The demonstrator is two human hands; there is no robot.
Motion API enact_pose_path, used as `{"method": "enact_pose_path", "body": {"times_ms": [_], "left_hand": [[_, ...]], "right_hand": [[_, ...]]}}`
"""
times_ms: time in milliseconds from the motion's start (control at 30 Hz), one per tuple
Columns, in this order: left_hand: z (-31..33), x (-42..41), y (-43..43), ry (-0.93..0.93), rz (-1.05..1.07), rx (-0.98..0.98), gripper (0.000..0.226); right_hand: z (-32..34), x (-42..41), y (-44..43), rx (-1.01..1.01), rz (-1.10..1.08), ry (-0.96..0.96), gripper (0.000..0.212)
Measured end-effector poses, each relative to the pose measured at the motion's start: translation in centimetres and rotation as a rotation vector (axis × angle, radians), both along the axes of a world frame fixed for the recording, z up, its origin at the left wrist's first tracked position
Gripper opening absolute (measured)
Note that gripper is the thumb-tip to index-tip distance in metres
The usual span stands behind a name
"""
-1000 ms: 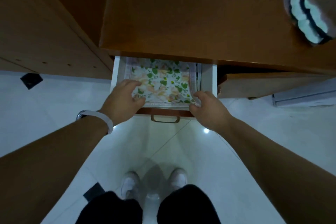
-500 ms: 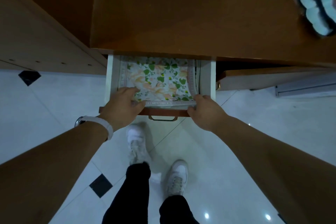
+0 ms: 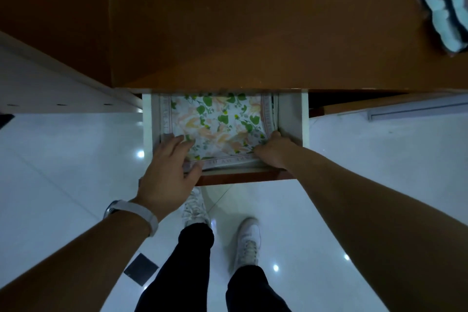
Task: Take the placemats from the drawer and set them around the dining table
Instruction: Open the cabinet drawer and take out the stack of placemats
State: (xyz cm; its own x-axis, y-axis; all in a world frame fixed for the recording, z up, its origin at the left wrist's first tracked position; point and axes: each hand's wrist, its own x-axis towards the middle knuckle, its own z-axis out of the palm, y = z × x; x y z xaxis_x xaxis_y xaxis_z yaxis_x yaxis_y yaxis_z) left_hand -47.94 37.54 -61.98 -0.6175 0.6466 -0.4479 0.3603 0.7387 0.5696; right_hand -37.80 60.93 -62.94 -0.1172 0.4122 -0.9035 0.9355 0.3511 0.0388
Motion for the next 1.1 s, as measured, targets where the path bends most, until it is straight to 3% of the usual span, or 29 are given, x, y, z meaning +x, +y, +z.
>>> {"method": "enact_pose_path", "body": {"times_ms": [133, 433, 667, 900, 1100], "left_hand": [[-0.2, -0.2, -0.1, 0.003, -0.007, 0.035, 0.049], [-0.9, -0.2, 0.2, 0.031, 0.014, 0.032, 0.042], [-0.1, -0.1, 0.8, -0.043, 0.075, -0.018, 0.045], [1.0, 0.3, 2.3, -0.173, 0.128, -0.178, 0.056], [0.0, -1.8, 3.7, -0.323, 0.283, -0.338, 0.055]], "right_hand": [[-0.8, 0.5, -0.4, 0.08, -0.062, 0.048, 0.08], [-0.5, 2.1, -0.6, 0.247, -0.319, 0.461, 0.042], [2.7, 2.7, -1.3, 0.275, -0.535, 0.704, 0.027], [5.4, 4.8, -3.2, 0.345, -0.665, 0.941, 0.032], [6.6, 5.6, -2.9, 0.33, -0.704, 1.008, 0.042]]}}
